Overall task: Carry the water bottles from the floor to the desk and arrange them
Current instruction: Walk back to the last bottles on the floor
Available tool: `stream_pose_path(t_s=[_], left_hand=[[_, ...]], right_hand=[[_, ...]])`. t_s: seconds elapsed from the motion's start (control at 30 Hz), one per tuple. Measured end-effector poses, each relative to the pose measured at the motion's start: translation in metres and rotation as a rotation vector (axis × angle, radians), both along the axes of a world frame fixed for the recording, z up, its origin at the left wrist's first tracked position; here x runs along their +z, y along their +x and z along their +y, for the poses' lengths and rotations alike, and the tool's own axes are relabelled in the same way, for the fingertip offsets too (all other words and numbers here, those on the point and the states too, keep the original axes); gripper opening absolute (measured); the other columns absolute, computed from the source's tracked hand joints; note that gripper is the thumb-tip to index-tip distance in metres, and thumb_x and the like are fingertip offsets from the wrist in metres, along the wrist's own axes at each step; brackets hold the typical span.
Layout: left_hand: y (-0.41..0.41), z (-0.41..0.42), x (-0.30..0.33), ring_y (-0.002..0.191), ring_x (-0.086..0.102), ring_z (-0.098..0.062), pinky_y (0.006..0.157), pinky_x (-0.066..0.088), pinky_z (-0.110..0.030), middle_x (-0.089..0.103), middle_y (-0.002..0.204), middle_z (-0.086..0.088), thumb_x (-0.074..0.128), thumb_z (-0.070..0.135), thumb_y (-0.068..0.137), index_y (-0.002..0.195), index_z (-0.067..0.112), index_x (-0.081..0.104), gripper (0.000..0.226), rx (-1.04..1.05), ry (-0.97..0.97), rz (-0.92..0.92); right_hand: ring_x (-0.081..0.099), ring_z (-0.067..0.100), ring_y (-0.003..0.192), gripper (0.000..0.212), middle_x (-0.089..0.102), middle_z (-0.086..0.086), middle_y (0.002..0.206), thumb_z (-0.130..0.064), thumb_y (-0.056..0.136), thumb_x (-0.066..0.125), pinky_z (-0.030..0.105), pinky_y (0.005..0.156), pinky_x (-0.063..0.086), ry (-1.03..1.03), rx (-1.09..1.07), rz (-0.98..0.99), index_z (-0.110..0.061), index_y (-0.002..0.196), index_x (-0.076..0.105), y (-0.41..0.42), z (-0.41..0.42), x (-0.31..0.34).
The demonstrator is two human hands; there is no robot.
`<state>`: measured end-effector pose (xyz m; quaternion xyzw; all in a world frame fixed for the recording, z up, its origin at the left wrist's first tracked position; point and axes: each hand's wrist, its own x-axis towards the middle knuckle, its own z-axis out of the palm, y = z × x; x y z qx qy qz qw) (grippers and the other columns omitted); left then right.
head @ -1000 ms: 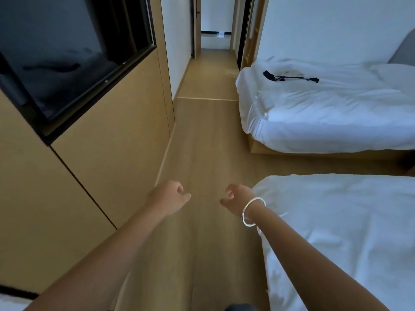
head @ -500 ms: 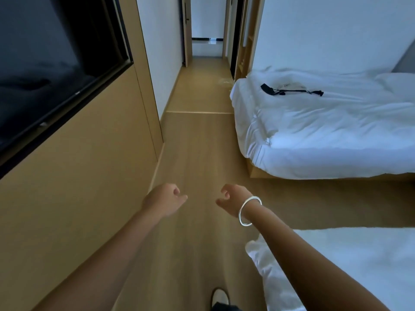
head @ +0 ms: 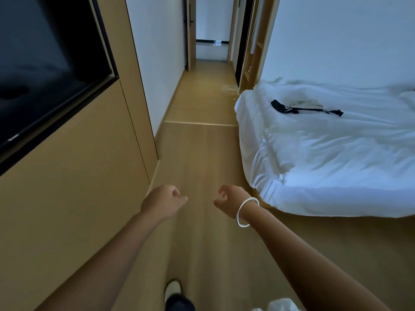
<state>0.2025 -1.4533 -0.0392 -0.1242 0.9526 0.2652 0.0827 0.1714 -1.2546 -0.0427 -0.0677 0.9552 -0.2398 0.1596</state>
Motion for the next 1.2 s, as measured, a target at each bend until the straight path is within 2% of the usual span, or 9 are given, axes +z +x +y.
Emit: stream_pose_path(t_s=[0.13, 0.53, 0.97, 1.07, 1.2], left_hand=[[-0.084, -0.025, -0.007, 0.086, 0.060, -0.017, 0.077, 0.049, -0.029, 0.064, 0.096, 0.004, 0.059, 0.045, 0.084, 0.094, 0.021, 0.061, 0.026, -0.011, 0.003, 0.022], [-0.349, -0.122, 0.016, 0.091, 0.059, -0.017, 0.081, 0.051, -0.032, 0.063, 0.101, 0.003, 0.058, 0.045, 0.086, 0.100, 0.019, 0.062, 0.030, -0.072, 0.030, 0.069], [-0.566, -0.137, -0.029, 0.096, 0.060, -0.018, 0.086, 0.050, -0.033, 0.066, 0.103, 0.000, 0.060, 0.043, 0.086, 0.101, 0.017, 0.065, 0.031, -0.074, 0.078, -0.033], [-0.638, -0.133, -0.031, 0.093, 0.061, -0.019, 0.095, 0.046, -0.042, 0.067, 0.101, 0.000, 0.059, 0.044, 0.085, 0.098, 0.018, 0.065, 0.030, -0.041, 0.083, -0.026], [-0.734, -0.126, -0.025, 0.092, 0.061, -0.019, 0.088, 0.051, -0.036, 0.066, 0.099, 0.000, 0.059, 0.042, 0.084, 0.092, 0.020, 0.063, 0.024, -0.001, 0.112, -0.012]], right_hand=[[0.058, 0.022, 0.104, 0.043, 0.059, 0.003, 0.118, -0.038, 0.083, 0.056, 0.034, 0.091, 0.048, -0.019, -0.006, 0.000, -0.017, 0.121, 0.054, -0.076, -0.025, -0.004], [0.058, 0.022, 0.105, 0.041, 0.060, 0.003, 0.117, -0.038, 0.083, 0.057, 0.030, 0.090, 0.046, -0.009, -0.064, 0.001, -0.018, 0.119, 0.055, -0.318, -0.110, 0.012], [0.056, 0.023, 0.107, 0.041, 0.060, 0.004, 0.118, -0.038, 0.084, 0.057, 0.029, 0.090, 0.044, -0.002, 0.010, -0.053, -0.017, 0.120, 0.053, -0.549, -0.139, -0.018], [0.054, 0.022, 0.109, 0.042, 0.057, 0.005, 0.121, -0.037, 0.086, 0.056, 0.028, 0.090, 0.042, -0.001, 0.052, -0.050, -0.017, 0.122, 0.052, -0.624, -0.140, -0.017], [0.051, 0.022, 0.115, 0.043, 0.054, 0.005, 0.126, -0.035, 0.086, 0.056, 0.027, 0.092, 0.039, 0.010, 0.106, -0.030, -0.016, 0.124, 0.051, -0.726, -0.138, -0.009]])
